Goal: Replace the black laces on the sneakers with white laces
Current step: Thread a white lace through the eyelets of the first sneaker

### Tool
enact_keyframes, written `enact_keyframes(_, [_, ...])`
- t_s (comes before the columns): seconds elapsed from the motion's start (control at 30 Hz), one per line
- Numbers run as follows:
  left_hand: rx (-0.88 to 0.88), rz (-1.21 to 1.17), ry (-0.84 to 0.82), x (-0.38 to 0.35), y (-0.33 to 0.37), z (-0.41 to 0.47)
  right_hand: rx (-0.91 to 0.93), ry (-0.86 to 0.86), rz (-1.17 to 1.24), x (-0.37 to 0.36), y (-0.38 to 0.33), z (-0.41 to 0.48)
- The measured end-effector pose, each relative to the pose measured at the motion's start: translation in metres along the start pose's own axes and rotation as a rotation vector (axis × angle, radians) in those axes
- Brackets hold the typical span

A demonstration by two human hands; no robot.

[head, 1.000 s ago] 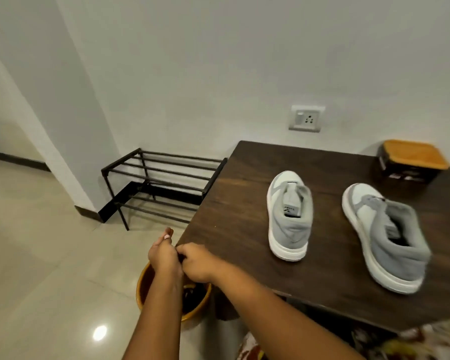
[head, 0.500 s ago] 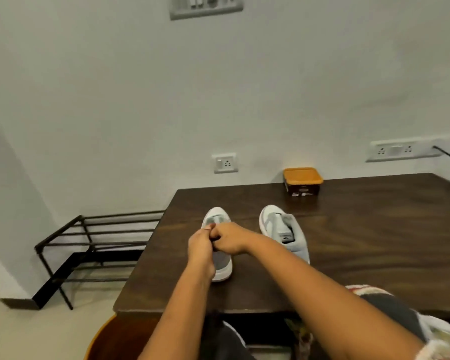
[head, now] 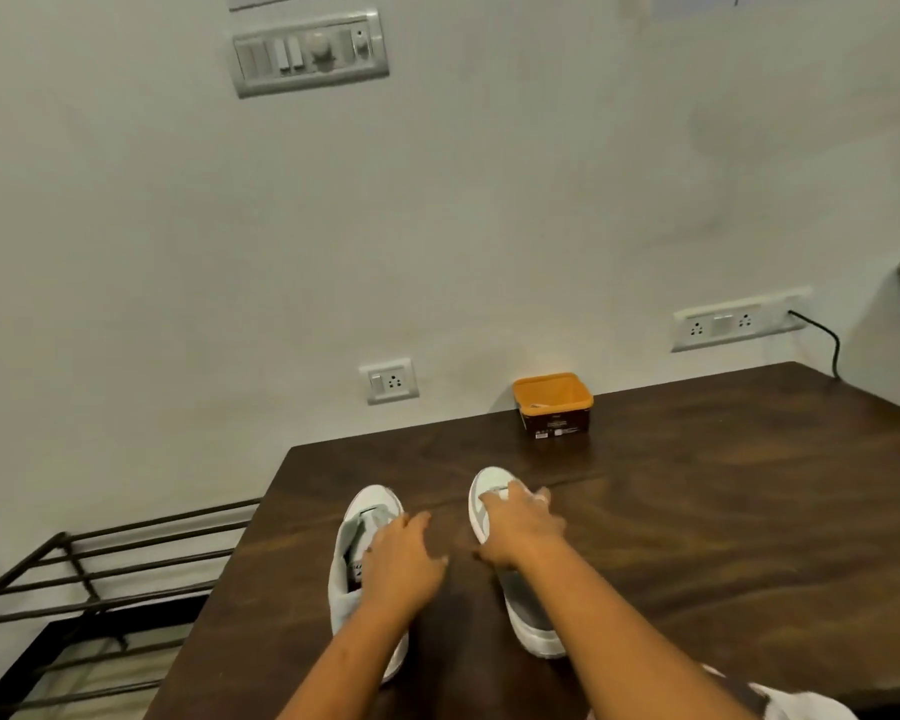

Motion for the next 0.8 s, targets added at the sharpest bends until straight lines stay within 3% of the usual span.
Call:
enact_keyframes(0.17, [0.176,0.358,-0.15,-0.024,-0.032,0.017,-0.11,-0.215,-0.014,-0.024,0.008,0.023])
enact_keyframes(0.33, [0.21,0.489,-0.136,-0.026,-0.034,0.028,-0.162,-0.189,-0.177,-0.034,0.009,0.03])
enact_keyframes(0.57, [0.245,0.442,-0.181,-0.017,-0.058,0.041,-0.158,-0.089,-0.246,-0.037,0.001,0.042])
enact_keyframes(0.8, [0.404,0.468,-0.155,-0.008,-0.065,0.053,-0.141,-0.075,-0.201,-0.031,-0.023,0.062])
Point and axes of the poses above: each hand's wrist, its own z-axis towards the middle knuckle, its own x-axis out of the back of the hand, y = z × x, the point moved 8 cm from there along z, towards the middle knuckle, and after that the axes turned 13 degrees about -y, right-handed, at the moved point
